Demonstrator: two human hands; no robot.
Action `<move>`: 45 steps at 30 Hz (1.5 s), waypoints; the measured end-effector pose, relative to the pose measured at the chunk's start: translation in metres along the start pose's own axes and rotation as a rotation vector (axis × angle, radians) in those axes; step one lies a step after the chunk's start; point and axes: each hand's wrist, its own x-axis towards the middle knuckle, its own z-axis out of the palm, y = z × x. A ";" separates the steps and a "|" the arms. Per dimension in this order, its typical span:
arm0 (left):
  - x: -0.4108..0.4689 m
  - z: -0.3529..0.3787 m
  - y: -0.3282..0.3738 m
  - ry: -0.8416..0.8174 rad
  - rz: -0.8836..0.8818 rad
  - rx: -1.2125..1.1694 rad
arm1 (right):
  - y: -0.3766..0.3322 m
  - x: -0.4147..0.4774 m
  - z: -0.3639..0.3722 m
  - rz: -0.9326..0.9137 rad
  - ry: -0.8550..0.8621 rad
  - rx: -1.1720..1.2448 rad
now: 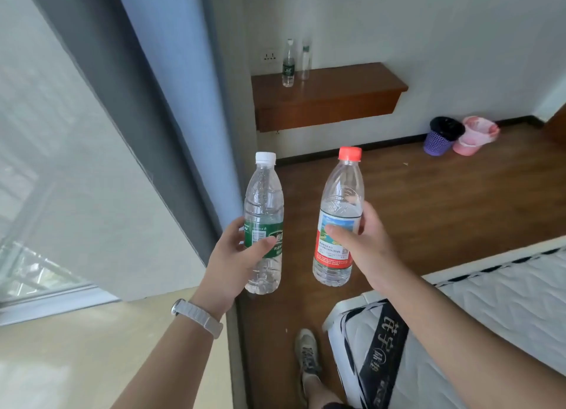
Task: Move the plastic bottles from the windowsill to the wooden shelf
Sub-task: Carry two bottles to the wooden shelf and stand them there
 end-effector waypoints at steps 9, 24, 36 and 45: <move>0.130 0.053 0.049 -0.068 0.040 0.070 | -0.024 0.113 -0.034 -0.025 0.039 0.052; 0.300 0.092 0.091 -0.146 0.073 0.184 | -0.060 0.248 -0.061 0.014 0.184 0.001; 0.423 0.134 0.139 -0.415 0.128 0.116 | -0.091 0.329 -0.048 -0.015 0.424 -0.059; 0.487 0.146 0.136 -0.478 0.074 0.112 | -0.090 0.381 -0.076 -0.022 0.484 -0.051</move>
